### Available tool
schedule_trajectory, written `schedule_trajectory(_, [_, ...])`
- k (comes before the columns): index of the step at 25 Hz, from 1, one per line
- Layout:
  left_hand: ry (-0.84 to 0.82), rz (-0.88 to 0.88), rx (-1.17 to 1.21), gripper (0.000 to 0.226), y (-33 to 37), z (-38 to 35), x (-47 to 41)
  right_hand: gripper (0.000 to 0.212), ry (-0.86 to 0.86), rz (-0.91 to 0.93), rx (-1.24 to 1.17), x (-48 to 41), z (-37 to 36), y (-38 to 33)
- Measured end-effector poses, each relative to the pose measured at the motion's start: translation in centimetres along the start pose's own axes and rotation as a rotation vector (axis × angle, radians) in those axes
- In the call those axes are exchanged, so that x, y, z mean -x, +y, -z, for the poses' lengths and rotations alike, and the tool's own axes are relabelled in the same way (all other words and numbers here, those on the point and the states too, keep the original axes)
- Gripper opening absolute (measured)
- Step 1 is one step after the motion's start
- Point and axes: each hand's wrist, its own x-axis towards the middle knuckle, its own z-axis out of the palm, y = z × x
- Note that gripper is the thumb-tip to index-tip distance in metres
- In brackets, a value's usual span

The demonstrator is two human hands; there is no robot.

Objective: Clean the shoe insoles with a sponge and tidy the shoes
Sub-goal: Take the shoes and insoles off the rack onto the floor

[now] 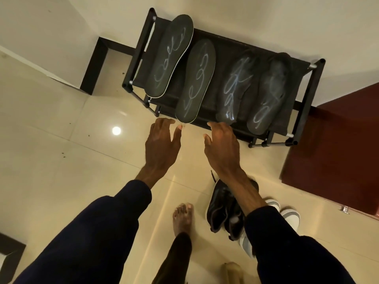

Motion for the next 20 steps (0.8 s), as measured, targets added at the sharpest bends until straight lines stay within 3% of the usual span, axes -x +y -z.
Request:
schedule_trajectory(4, [-0.002,0.198,0.133,0.039,-2.7,1.5,-3.4,0.035,-0.031,-0.141,-0.165,-2.7,-2.6,-3.3])
schedule_trajectory(6, [0.005,0.365,0.323,0.037,-3.1,1.9,-5.5,0.029,-0.032,-0.276,-0.285,-4.1,-4.0,-4.5])
schedule_trajectory(10, [-0.014,0.733,0.823,0.029,-3.0,2.2,-9.7,0.046,0.019,-0.594,-0.627,-6.0,-5.2,-5.8])
schedule_trajectory(13, [-0.008,0.911,0.953,0.031,-2.9,2.4,-12.2,0.031,0.018,-0.8,-0.912,-7.2,-5.2,-6.5])
schedule_trajectory(16, [-0.059,1.014,1.037,0.036,-3.3,2.1,-13.8,0.012,-0.006,-0.866,-1.014,-7.3,-5.2,-6.8])
schedule_trajectory(20, [-0.075,1.076,1.125,0.031,-4.2,2.5,-13.8,0.022,0.028,-0.816,-0.94,-5.4,-5.3,-6.6])
